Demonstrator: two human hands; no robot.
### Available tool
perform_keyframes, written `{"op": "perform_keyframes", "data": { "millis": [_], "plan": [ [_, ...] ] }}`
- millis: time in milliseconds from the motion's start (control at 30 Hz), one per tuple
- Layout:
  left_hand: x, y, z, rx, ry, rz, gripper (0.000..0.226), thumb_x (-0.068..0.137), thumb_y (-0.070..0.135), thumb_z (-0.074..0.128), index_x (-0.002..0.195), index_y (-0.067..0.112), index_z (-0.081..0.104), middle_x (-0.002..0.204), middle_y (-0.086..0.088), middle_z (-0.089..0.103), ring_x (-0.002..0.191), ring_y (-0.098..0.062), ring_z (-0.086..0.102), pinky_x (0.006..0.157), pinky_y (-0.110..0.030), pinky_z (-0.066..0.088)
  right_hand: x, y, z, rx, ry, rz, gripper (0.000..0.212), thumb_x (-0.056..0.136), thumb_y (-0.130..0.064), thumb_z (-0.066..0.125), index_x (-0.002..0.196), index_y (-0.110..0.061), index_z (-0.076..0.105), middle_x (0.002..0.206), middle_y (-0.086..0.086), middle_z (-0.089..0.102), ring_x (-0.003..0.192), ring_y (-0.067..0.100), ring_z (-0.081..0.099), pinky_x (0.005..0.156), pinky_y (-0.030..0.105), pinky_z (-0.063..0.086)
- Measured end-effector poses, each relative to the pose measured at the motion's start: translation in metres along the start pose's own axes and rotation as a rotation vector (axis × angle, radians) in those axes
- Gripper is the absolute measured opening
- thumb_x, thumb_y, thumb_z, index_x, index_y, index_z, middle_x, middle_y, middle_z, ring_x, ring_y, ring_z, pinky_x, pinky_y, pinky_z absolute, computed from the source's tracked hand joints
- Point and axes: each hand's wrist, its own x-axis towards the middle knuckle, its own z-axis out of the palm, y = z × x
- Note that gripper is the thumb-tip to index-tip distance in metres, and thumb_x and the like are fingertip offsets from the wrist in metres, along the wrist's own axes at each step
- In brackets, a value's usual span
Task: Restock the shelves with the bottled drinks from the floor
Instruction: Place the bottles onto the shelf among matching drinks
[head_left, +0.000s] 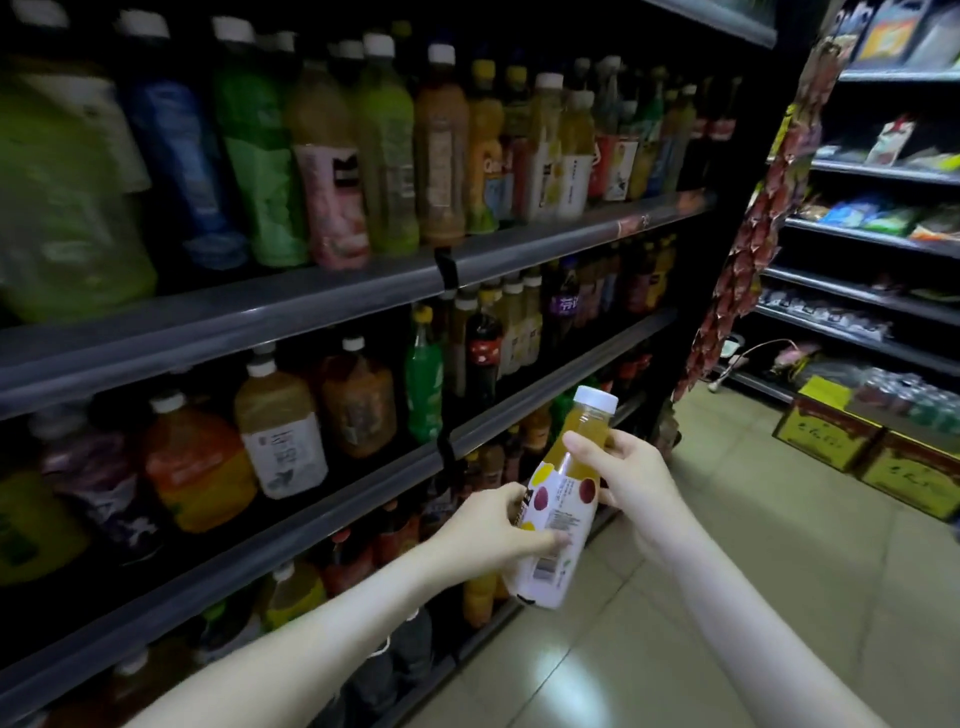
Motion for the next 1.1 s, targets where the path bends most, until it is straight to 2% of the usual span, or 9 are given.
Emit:
{"op": "perform_keyframes", "data": {
  "millis": [167,333,433,500,667,767,867,967,1100],
  "plan": [
    [0.107,0.013,-0.007,-0.156,-0.117,-0.057,0.036,0.069,0.044,0.078,0.098,0.024,0.070,0.101,0.005,0.074,0.097,-0.012,0.069,0.096,-0.039,0.051,0.100,0.009,-0.052,-0.090,-0.202,0.127,0.036,0.083,-0.029,0.072,0.114,-0.013,0.061,0.106,0.004,0.073,0.096,0.018,0.071,0.088,0.041,0.056],
    [0.188,0.024,-0.007,-0.120,-0.106,-0.083,0.029,0.080,0.035,0.076,0.104,0.022,0.069,0.101,0.007,0.073,0.093,-0.005,0.069,0.084,-0.024,0.054,0.174,0.022,-0.086,-0.055,-0.325,0.207,0.038,0.083,-0.031,0.071,0.114,-0.011,0.061,0.107,0.007,0.073,0.099,0.024,0.070,0.087,0.048,0.056],
    [0.231,0.018,-0.008,-0.004,0.051,-0.091,0.035,0.076,0.049,0.073,0.107,0.035,0.064,0.105,0.015,0.070,0.096,0.003,0.064,0.089,-0.025,0.052,0.225,0.033,-0.092,-0.014,-0.299,0.190,0.052,0.073,-0.036,0.074,0.114,-0.009,0.060,0.106,0.007,0.073,0.098,0.023,0.070,0.085,0.047,0.056],
    [0.256,0.012,-0.008,0.039,0.174,-0.121,0.045,0.079,0.049,0.072,0.119,0.031,0.060,0.112,0.015,0.066,0.102,0.002,0.061,0.094,-0.026,0.049,0.260,0.041,-0.095,0.014,-0.288,0.182,0.055,0.068,-0.038,0.076,0.112,-0.009,0.060,0.107,0.008,0.073,0.096,0.023,0.071,0.083,0.047,0.057],
    [0.306,0.015,-0.001,0.078,0.305,-0.185,0.059,0.083,0.041,0.070,0.136,0.029,0.045,0.121,0.011,0.059,0.105,-0.003,0.057,0.087,-0.018,0.048,0.349,0.049,-0.109,0.029,-0.430,0.134,0.031,0.083,-0.016,0.072,0.110,-0.009,0.059,0.106,0.008,0.072,0.097,0.024,0.070,0.079,0.040,0.057],
    [0.336,0.032,0.004,0.179,0.337,-0.224,0.056,0.080,0.041,0.070,0.126,0.026,0.042,0.105,0.011,0.059,0.092,-0.008,0.060,0.074,-0.022,0.050,0.386,0.048,-0.115,0.015,-0.573,0.106,0.027,0.085,-0.005,0.070,0.109,-0.007,0.060,0.104,0.012,0.072,0.095,0.026,0.070,0.073,0.034,0.056],
    [0.356,0.041,0.015,0.305,0.478,-0.280,0.052,0.077,0.045,0.072,0.109,0.018,0.041,0.095,0.003,0.063,0.083,-0.017,0.063,0.067,-0.035,0.052,0.410,0.046,-0.117,-0.014,-0.734,0.078,0.045,0.077,-0.015,0.077,0.117,-0.004,0.058,0.108,0.015,0.070,0.099,0.029,0.069,0.079,0.037,0.055],
    [0.365,0.040,0.027,0.468,0.632,-0.345,0.055,0.080,0.045,0.067,0.115,0.015,0.037,0.108,-0.003,0.062,0.090,-0.026,0.063,0.062,-0.032,0.044,0.419,0.048,-0.111,-0.082,-0.784,0.090,0.059,0.072,-0.028,0.084,0.120,-0.011,0.055,0.108,0.011,0.071,0.100,0.026,0.069,0.086,0.043,0.056],
    [0.363,0.030,0.028,0.573,0.735,-0.432,0.058,0.083,0.043,0.064,0.123,0.013,0.035,0.119,-0.004,0.054,0.105,-0.026,0.058,0.068,-0.033,0.045,0.419,0.055,-0.095,-0.089,-0.799,0.104,0.038,0.077,-0.018,0.081,0.110,-0.015,0.063,0.101,0.008,0.073,0.094,0.024,0.071,0.081,0.049,0.058]
  ]
}}
